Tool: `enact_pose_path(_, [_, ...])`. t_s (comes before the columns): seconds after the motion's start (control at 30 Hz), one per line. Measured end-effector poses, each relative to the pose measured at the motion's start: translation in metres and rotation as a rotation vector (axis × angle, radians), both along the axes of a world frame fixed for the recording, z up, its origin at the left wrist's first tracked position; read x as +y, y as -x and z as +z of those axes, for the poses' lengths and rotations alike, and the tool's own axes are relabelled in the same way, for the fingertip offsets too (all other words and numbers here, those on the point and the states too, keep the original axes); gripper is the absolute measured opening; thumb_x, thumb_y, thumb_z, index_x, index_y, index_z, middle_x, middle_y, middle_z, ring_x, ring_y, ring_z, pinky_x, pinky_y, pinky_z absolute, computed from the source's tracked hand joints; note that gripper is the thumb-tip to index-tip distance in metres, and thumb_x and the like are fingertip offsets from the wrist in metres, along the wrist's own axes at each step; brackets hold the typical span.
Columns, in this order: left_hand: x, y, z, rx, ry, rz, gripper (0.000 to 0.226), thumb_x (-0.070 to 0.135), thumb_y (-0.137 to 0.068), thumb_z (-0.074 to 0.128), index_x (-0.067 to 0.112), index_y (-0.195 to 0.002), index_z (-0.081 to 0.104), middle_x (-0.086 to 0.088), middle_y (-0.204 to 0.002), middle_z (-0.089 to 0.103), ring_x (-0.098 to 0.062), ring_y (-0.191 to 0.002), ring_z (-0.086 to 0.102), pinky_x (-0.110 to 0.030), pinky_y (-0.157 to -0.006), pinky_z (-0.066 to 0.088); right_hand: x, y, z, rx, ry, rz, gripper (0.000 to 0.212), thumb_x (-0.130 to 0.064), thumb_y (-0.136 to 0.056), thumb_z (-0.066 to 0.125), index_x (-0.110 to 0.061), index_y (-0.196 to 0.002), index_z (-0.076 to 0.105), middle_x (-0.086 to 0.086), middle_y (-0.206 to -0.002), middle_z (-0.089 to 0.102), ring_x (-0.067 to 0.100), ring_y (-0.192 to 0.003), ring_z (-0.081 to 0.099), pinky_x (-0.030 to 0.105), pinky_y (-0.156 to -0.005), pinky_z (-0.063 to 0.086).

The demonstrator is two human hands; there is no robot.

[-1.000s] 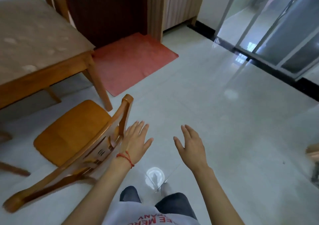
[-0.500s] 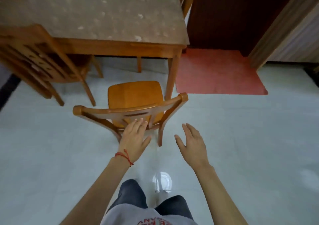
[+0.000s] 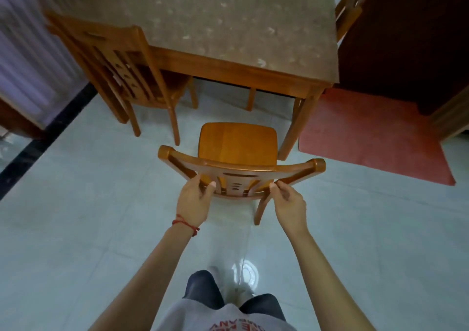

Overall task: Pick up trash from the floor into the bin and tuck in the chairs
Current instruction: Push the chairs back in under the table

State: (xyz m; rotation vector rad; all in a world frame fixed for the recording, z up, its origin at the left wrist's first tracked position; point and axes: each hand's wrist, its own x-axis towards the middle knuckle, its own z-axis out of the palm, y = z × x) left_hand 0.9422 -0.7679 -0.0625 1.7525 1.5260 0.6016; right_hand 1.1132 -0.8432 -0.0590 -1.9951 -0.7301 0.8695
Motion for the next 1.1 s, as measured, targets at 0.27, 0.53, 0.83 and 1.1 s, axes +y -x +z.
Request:
enact_pose_path(0.27, [0.046,-0.026,-0.012,-0.345,0.36,0.366,0.035,0.037,-0.088,0.054,0.01,-0.066,0.057,-0.009,-0.067,0.059,-0.027,-0.076,0.056,-0.035,-0.078,0.045,0.045,-0.007,-0.007,0.212,0.01,-0.23,0.03,-0.039,-0.088,0.054,-0.026,-0.062,0.061,0.004,-0.076,0.068,0.027,-0.085,0.066,0.048,-0.089,0.051])
enact_pose_path(0.53, [0.053,-0.032,-0.024,-0.301,0.234,0.392,0.031,0.03,-0.083,0.063,0.001,-0.073,0.066,-0.006,-0.064,0.062,-0.015,-0.063,0.055,-0.02,-0.063,0.037,0.061,-0.008,-0.017,0.189,0.028,-0.292,0.03,-0.037,-0.086,0.057,-0.022,-0.061,0.062,0.005,-0.068,0.068,0.025,-0.074,0.068,0.047,-0.084,0.054])
enact_pose_path(0.83, [0.083,-0.024,-0.041,-0.278,0.133,0.39,0.039,0.032,-0.083,0.063,-0.005,-0.07,0.066,-0.022,-0.07,0.068,-0.031,-0.072,0.064,-0.025,-0.069,0.045,0.081,0.002,-0.031,0.122,-0.034,-0.281,0.029,-0.04,-0.087,0.054,-0.02,-0.069,0.064,0.001,-0.067,0.067,0.012,-0.067,0.065,0.021,-0.066,0.05])
enact_pose_path(1.1, [0.118,-0.026,-0.04,-0.286,0.124,0.374,0.039,0.033,-0.084,0.061,-0.005,-0.072,0.066,-0.02,-0.071,0.068,-0.026,-0.07,0.062,-0.022,-0.067,0.039,0.114,0.005,-0.035,0.099,-0.07,-0.325,0.03,-0.039,-0.088,0.052,-0.015,-0.077,0.066,0.001,-0.07,0.067,0.011,-0.067,0.063,0.013,-0.061,0.042])
